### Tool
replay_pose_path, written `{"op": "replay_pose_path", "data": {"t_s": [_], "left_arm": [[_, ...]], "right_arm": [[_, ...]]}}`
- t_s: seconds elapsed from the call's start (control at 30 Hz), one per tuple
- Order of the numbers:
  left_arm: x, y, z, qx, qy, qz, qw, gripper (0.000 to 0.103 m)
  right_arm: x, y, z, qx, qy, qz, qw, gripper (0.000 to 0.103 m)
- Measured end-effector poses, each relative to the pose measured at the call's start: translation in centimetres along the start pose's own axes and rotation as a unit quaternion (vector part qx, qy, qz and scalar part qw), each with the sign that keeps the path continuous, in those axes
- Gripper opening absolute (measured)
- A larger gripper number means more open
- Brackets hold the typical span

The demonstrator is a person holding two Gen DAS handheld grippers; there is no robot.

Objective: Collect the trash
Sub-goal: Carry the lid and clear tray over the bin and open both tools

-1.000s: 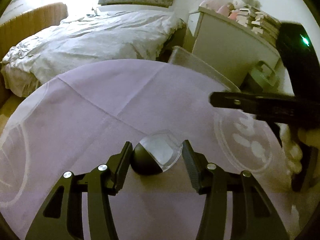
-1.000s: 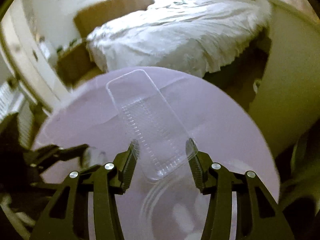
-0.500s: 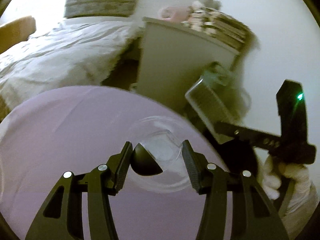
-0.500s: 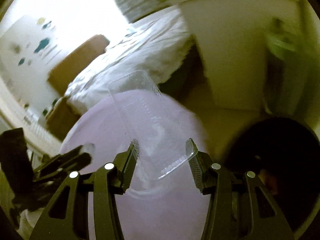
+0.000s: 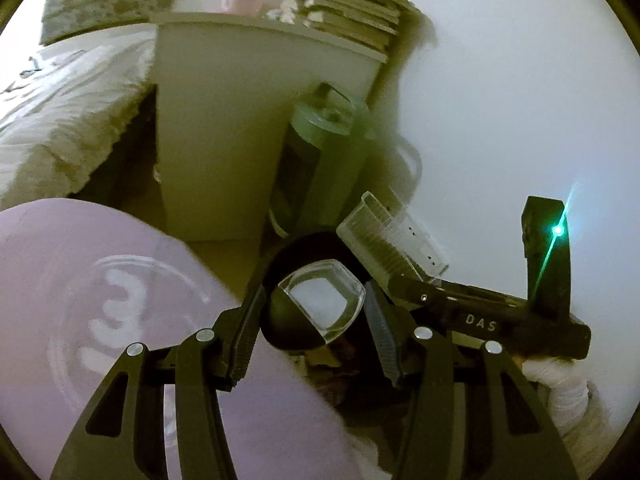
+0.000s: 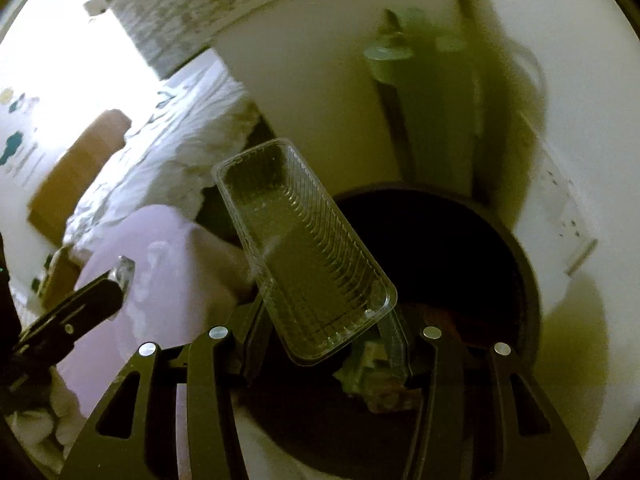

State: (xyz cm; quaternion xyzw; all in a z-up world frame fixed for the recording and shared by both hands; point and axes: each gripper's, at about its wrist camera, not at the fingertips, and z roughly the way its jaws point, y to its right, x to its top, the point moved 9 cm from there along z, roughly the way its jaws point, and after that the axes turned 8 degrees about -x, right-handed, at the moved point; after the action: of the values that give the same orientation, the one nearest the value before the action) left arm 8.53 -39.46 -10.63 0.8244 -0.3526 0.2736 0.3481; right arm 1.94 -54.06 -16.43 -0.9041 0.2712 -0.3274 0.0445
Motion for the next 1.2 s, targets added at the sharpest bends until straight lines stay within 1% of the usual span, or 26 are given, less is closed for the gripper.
{"op": "replay_pose_path", "data": {"t_s": [0.1,0.3,0.67,0.8,0.87,0.9,0.93,0.97,1.0,1.03,1.07,1.2], "left_arm": [[-0.1,0.7,1.3,-0.008,-0.011,0.002,0.9999,0.051],[-0.3,1.5,2.9,-0.017,-0.027,0.004,0.9995,0.051],[-0.3,2.9,4.6,-0.028,-0.041,0.013,0.9987,0.051],[-0.4,3.3,5.0,-0.027,-0.047,0.02,0.9983,0.052],[-0.3,3.5,5.2,-0.02,-0.047,0.027,0.9983,0.053],[-0.3,3.6,5.3,-0.015,-0.05,0.031,0.9982,0.059],[-0.2,3.6,5.2,-0.009,-0.047,0.035,0.9982,0.069],[-0.1,3.7,5.0,0.001,-0.042,0.039,0.9984,0.075],[0.0,3.7,4.8,0.007,-0.035,0.042,0.9985,0.084],[0.2,3.8,4.5,0.01,-0.029,0.045,0.9985,0.088],[0.3,3.9,4.2,0.012,-0.025,0.046,0.9986,0.089],[0.5,3.9,3.2,0.02,-0.017,0.047,0.9986,0.093]], "right_arm": [[-0.4,2.1,0.5,-0.009,-0.005,0.013,1.0,0.049],[-1.0,4.3,1.7,-0.02,-0.014,0.02,1.0,0.049],[-1.4,5.4,1.9,-0.025,-0.019,0.032,0.999,0.049],[-1.4,5.5,1.7,-0.027,-0.02,0.036,0.999,0.049],[-1.5,5.7,1.8,-0.029,-0.023,0.038,0.999,0.049],[-1.5,5.8,1.8,-0.031,-0.024,0.041,0.998,0.052],[-1.5,5.9,1.8,-0.031,-0.026,0.044,0.998,0.052],[-1.6,5.9,1.8,-0.032,-0.028,0.046,0.998,0.053],[-1.6,5.9,1.8,-0.033,-0.028,0.046,0.998,0.055],[-1.6,6.0,1.7,-0.034,-0.028,0.046,0.998,0.056],[-1.6,5.9,1.6,-0.035,-0.027,0.046,0.998,0.058],[-1.8,5.4,1.4,-0.034,-0.026,0.041,0.998,0.059]]}}
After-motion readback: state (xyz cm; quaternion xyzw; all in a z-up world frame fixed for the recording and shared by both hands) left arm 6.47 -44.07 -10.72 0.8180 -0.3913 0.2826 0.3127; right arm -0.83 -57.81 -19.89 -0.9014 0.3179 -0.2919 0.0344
